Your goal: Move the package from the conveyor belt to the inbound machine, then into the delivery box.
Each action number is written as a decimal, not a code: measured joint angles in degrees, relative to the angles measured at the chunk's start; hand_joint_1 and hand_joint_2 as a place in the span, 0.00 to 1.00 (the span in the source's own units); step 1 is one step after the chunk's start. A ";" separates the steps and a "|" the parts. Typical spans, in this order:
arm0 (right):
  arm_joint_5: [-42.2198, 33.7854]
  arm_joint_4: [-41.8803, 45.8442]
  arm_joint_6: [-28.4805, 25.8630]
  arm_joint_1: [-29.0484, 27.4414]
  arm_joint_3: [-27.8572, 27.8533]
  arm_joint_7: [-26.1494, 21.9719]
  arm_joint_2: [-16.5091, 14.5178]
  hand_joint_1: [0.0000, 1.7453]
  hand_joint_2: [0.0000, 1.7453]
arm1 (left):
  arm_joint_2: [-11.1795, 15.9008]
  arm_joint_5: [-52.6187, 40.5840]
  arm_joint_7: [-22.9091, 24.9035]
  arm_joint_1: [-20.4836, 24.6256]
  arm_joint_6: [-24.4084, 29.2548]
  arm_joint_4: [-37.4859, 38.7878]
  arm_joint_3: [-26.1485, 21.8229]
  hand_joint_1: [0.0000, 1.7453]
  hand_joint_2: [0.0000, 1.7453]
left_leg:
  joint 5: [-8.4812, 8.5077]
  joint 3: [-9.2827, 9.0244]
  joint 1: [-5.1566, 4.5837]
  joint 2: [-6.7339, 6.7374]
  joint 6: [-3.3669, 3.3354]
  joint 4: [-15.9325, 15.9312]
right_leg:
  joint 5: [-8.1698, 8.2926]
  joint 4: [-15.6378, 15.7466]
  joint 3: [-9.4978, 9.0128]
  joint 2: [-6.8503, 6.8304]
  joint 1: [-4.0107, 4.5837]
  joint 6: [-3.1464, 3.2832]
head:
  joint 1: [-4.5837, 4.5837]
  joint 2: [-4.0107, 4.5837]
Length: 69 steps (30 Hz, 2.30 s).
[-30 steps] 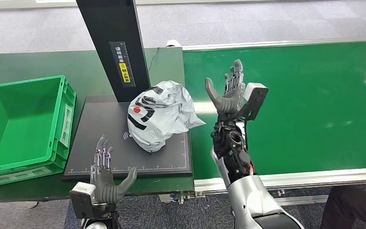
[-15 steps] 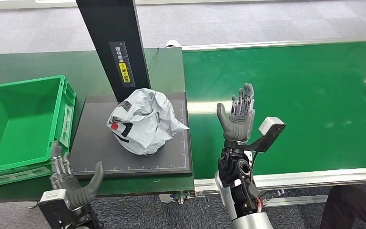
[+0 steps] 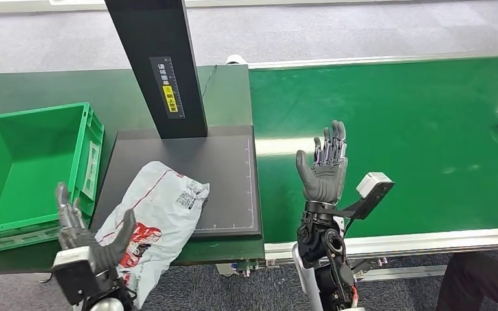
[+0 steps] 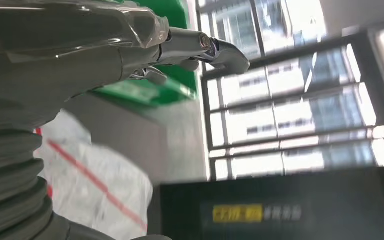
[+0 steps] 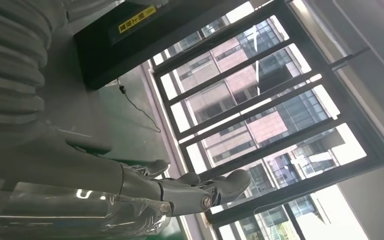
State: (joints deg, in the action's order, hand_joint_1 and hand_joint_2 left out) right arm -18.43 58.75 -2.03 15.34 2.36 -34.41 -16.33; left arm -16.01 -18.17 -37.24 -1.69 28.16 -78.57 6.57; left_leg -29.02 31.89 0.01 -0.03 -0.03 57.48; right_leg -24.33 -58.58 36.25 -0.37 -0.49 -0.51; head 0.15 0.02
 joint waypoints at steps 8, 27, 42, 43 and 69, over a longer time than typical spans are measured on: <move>-1.62 4.45 0.95 -2.30 0.01 0.05 -0.39 0.00 1.00 | -0.47 -8.44 3.27 9.74 -5.31 17.41 4.91 0.00 1.00 | 0.01 -0.04 0.00 0.01 0.00 0.00 | 0.02 0.00 -0.01 0.02 0.00 0.00 | 0.01 -0.01; -1.97 10.37 2.69 -5.60 0.82 0.59 -0.22 0.00 1.00 | 1.20 -48.97 36.23 15.87 -3.71 35.14 16.57 0.00 1.00 | -0.01 -0.06 0.00 -0.02 0.00 -0.02 | -0.01 0.00 -0.11 -0.01 0.00 0.00 | -0.02 0.00; 0.60 13.46 5.06 -7.96 1.81 2.18 -0.04 0.00 1.00 | 1.97 -70.63 49.15 12.75 -2.05 33.53 15.62 0.00 1.00 | 0.11 -0.29 0.04 0.13 0.12 -0.09 | 0.20 0.02 -0.65 0.16 0.08 0.26 | -0.01 -0.01; 0.61 13.46 5.06 -7.97 1.84 2.20 -0.04 0.00 1.00 | 2.02 -70.39 49.00 12.23 -0.67 32.69 15.03 0.00 1.00 | 0.11 -0.22 0.04 0.15 0.13 -0.09 | 0.21 0.01 -0.56 0.16 0.09 0.27 | -0.01 -0.01; 0.77 13.64 4.86 -9.58 2.72 2.14 -0.04 0.00 1.00 | 0.78 -53.03 30.60 5.03 10.95 10.22 3.78 0.00 1.00 | 0.06 0.35 0.04 0.12 0.11 -0.08 | 0.16 0.01 0.06 0.14 0.08 0.21 | 0.00 0.00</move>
State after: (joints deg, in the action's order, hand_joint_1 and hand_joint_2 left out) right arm -17.67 72.39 2.84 5.76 5.08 -32.27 -16.37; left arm -15.23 -71.20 -6.65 3.33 39.12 -68.36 10.34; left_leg -28.97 32.24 0.05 0.09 0.08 57.40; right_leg -24.17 -58.57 36.30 -0.23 -0.42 -0.29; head 0.14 0.02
